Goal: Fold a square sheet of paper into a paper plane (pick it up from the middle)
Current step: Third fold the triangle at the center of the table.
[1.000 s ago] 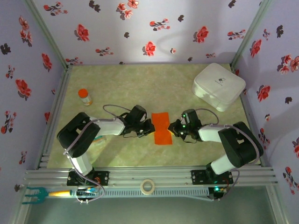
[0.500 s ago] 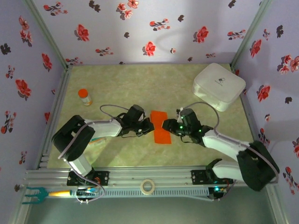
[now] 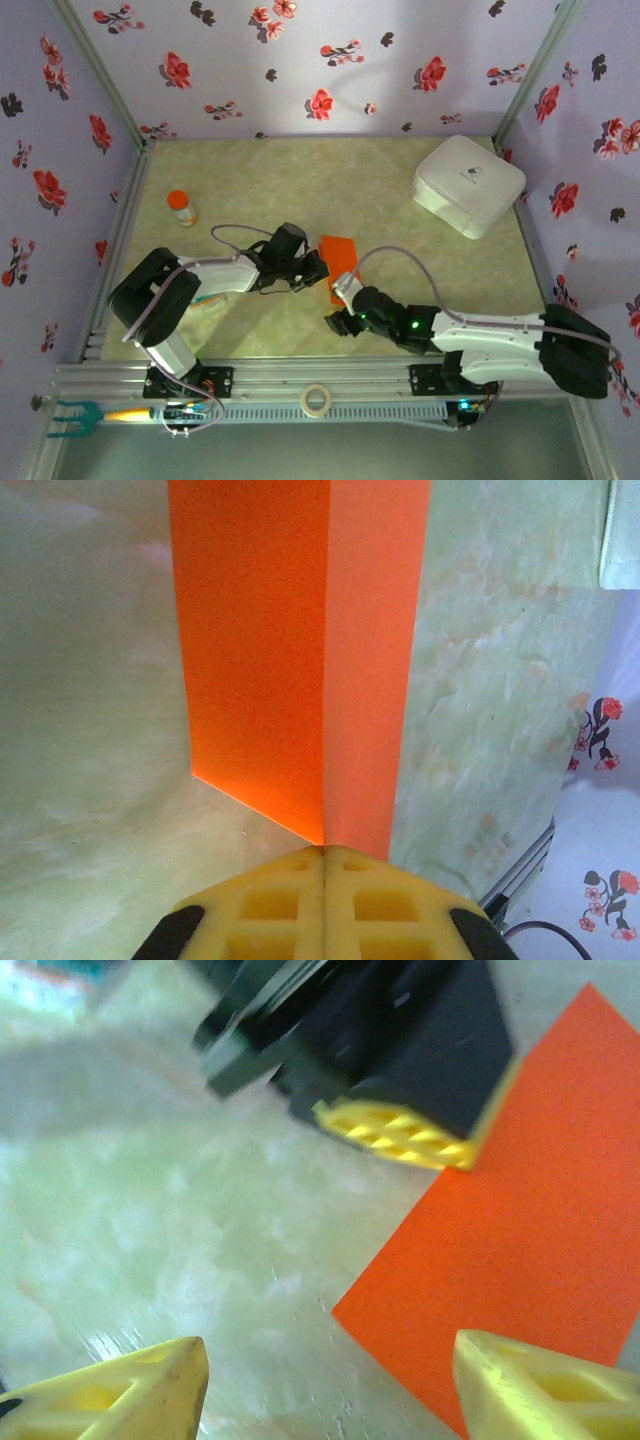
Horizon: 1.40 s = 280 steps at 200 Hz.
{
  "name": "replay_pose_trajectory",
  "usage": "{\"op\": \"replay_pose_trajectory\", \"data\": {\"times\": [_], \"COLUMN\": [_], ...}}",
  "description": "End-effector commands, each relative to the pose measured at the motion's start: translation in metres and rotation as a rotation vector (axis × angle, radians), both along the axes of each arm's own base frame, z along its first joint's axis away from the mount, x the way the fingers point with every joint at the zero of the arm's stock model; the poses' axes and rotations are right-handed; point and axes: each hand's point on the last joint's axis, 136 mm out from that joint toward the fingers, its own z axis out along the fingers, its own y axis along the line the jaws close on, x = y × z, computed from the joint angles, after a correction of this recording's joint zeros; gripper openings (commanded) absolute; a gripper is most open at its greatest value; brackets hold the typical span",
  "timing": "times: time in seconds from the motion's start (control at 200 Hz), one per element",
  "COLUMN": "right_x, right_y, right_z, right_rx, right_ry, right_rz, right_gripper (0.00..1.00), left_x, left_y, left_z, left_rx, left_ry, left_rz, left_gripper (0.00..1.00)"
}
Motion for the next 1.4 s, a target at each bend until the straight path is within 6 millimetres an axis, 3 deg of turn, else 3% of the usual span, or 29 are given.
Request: {"op": "replay_pose_trajectory", "data": {"times": [0.0, 0.19, 0.415, 0.56, 0.875, 1.395], "right_x": [0.016, 0.029, 0.031, 0.031, 0.027, 0.029], "right_y": [0.004, 0.003, -0.001, 0.001, 0.007, 0.005], "right_z": [0.007, 0.001, -0.007, -0.008, -0.020, -0.015], "right_rx": [-0.156, -0.269, -0.305, -0.358, -0.374, -0.314], "right_ry": [-0.238, -0.346, -0.367, -0.360, -0.352, -0.350], "right_rz": [0.020, -0.042, -0.047, -0.026, 0.020, -0.022], "right_gripper": [0.68, 0.69, 0.71, 0.70, 0.66, 0.40], "left_x": [0.000, -0.002, -0.003, -0.004, -0.003, -0.002], "left_y": [0.005, 0.006, 0.000, 0.011, 0.010, 0.008], "left_z": [0.004, 0.002, 0.003, 0.000, 0.000, 0.000], "left_rx": [-0.003, 0.005, -0.009, 0.006, -0.013, -0.017], "left_ry": [0.007, 0.023, 0.030, 0.025, 0.024, 0.024], "left_rz": [0.018, 0.024, 0.001, 0.040, 0.041, 0.035], "left_gripper": [0.00, 0.00, 0.00, 0.00, 0.00, 0.00]}}
